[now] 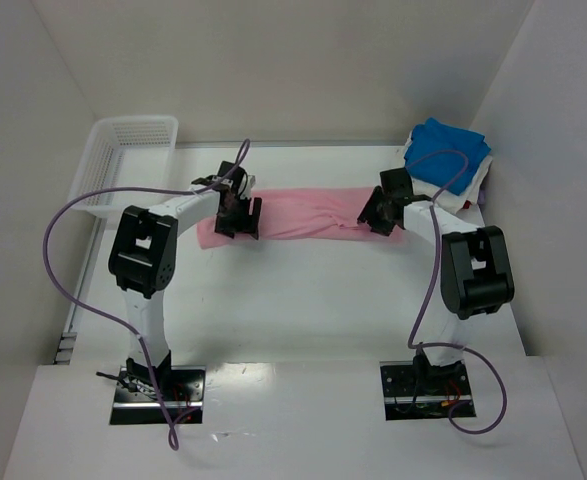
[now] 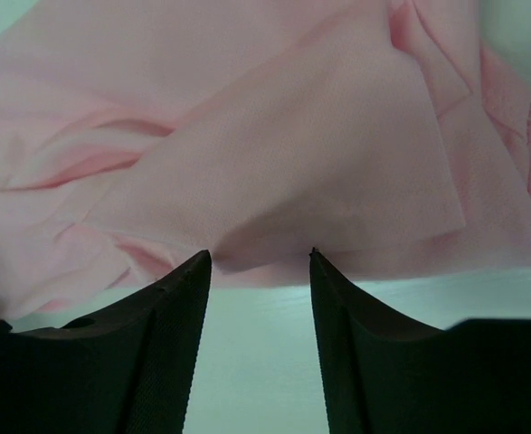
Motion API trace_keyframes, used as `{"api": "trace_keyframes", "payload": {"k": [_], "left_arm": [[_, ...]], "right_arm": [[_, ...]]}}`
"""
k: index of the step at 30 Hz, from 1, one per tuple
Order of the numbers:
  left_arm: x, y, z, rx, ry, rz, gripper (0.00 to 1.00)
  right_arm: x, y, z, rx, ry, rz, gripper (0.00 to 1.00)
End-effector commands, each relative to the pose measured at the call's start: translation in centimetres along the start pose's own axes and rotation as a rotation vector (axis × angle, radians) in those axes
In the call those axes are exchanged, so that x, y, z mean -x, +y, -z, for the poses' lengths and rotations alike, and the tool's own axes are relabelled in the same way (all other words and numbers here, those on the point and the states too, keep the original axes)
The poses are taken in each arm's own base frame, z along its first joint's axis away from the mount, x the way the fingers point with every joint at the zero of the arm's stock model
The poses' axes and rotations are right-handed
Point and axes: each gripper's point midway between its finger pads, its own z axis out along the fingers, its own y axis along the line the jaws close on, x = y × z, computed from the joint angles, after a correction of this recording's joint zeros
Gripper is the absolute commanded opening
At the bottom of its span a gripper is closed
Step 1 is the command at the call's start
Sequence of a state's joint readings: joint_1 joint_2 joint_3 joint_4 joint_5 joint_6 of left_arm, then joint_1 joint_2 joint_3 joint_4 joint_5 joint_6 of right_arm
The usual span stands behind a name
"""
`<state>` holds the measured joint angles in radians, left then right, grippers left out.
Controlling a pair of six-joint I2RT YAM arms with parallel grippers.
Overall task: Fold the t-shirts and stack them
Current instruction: Fold the other side of the tshirt into a rectangle
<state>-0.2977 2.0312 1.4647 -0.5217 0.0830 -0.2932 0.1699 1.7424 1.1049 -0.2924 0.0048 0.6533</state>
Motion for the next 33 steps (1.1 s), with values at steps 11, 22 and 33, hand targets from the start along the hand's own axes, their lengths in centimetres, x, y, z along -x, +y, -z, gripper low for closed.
{"api": "trace_keyframes", "payload": {"k": [11, 22, 33], "left_arm": [[-0.2, 4.5, 3.2, 0.135, -0.022, 0.049, 0.81], [-0.5, 5.2, 2.6, 0.152, -0.007, 0.058, 0.81], [-1.6, 5.5, 1.8, 0.159, 0.029, 0.061, 0.81]], "right_arm": [[2.9, 1.1, -2.9, -0.011, -0.09, 0.035, 0.29], [5.5, 2.7, -2.3, 0.004, -0.142, 0.053, 0.0], [10.4, 5.1, -3.6, 0.031, -0.214, 0.096, 0.0]]}}
